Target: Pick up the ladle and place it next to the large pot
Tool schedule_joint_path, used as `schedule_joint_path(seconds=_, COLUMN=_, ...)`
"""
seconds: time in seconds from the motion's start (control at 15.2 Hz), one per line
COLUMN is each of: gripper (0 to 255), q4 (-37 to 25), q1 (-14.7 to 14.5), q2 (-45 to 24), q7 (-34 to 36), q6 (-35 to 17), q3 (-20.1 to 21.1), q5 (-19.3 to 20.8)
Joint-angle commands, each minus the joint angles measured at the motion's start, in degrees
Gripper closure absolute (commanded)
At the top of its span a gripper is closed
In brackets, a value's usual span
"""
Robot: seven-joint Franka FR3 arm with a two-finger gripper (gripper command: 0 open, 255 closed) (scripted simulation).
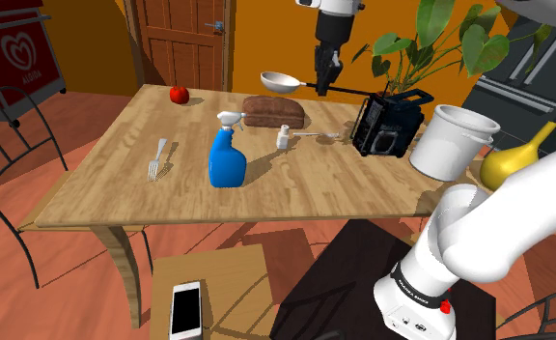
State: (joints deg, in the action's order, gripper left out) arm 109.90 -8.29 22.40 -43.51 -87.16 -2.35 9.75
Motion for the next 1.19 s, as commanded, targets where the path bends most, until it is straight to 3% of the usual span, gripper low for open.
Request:
schedule_joint_path(seconds=0.0, gripper=255, q4=0.37, q1=0.30, q2=1.32, q7=-0.96, q6=0.82, q3=-0.56, q5=0.29)
schedule_joint_path(seconds=0.53, gripper=255, q4=9.57, q1=3.14, q2=13.41, q7=-8.82, q6=2.23, q3=-6.15, q5=4.08)
schedule_joint_path(seconds=1.12, gripper=255, q4=14.83, q1=6.87, q2=24.05, q7=-18.91, q6=5.10, q3=-13.61, q5=10.56)
